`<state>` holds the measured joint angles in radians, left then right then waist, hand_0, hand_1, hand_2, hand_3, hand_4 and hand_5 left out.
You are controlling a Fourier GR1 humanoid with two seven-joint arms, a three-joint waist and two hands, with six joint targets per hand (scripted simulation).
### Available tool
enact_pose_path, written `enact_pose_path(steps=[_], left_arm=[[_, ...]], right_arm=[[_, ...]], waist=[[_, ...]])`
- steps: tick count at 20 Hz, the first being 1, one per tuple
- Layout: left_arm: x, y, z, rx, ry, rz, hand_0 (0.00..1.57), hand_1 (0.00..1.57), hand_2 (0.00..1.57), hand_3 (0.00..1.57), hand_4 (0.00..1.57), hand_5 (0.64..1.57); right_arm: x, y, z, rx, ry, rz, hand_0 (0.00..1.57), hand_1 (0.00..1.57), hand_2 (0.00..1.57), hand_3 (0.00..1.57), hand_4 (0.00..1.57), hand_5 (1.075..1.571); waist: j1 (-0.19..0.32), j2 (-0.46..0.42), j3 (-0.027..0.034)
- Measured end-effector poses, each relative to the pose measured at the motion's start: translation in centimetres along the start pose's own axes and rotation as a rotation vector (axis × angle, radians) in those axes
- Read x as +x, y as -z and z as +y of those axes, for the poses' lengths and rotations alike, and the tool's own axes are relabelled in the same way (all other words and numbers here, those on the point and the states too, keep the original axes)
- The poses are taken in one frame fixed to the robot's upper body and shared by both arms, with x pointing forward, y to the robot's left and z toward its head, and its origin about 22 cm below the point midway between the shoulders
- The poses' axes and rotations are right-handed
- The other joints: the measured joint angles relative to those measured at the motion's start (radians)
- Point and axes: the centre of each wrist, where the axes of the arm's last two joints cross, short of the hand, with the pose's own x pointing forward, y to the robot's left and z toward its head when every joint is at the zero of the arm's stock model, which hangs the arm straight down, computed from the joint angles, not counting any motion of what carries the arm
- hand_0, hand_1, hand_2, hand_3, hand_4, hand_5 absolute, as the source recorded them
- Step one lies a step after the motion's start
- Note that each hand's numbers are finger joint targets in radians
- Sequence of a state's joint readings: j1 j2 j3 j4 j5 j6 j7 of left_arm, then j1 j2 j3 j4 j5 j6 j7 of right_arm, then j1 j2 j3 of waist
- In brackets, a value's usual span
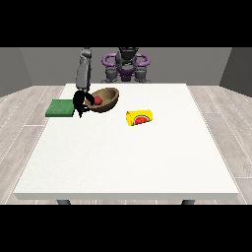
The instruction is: Pick the cup and pour the ball into the bowl, then pick the bowl and place it on the pad
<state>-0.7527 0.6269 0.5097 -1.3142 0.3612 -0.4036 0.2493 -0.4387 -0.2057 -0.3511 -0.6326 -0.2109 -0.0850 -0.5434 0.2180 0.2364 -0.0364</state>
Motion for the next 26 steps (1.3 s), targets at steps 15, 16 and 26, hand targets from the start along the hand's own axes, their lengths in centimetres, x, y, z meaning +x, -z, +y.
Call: enact_pose_path(steps=[15, 16, 26], left_arm=[[-5.1, -3.3, 4.0, 0.102, -0.011, 0.154, 0.0, 0.0, 0.0, 0.0, 1.2, 1.54], [-5.3, -3.6, 4.5, 0.112, -0.005, 0.157, 0.0, 0.0, 0.0, 0.0, 1.2, 1.544], [-6.8, -6.6, 7.6, 0.18, 0.024, 0.17, 0.0, 0.0, 0.0, 0.0, 1.21, 1.55]], right_arm=[[8.0, 5.1, -5.8, -0.054, -0.34, 0.279, 1.57, 1.57, 1.57, 0.72, 1.05, 1.563], [9.0, 5.7, -5.7, -0.05, -0.363, 0.279, 1.57, 1.57, 1.57, 0.71, 1.06, 1.566], [16.5, 8.4, -10.0, -0.048, -0.407, 0.273, 1.57, 1.57, 1.57, 0.58, 1.09, 1.564]], waist=[[-0.1, -0.108, 0.0333], [-0.115, -0.109, 0.0337], [-0.189, -0.106, 0.0359]])
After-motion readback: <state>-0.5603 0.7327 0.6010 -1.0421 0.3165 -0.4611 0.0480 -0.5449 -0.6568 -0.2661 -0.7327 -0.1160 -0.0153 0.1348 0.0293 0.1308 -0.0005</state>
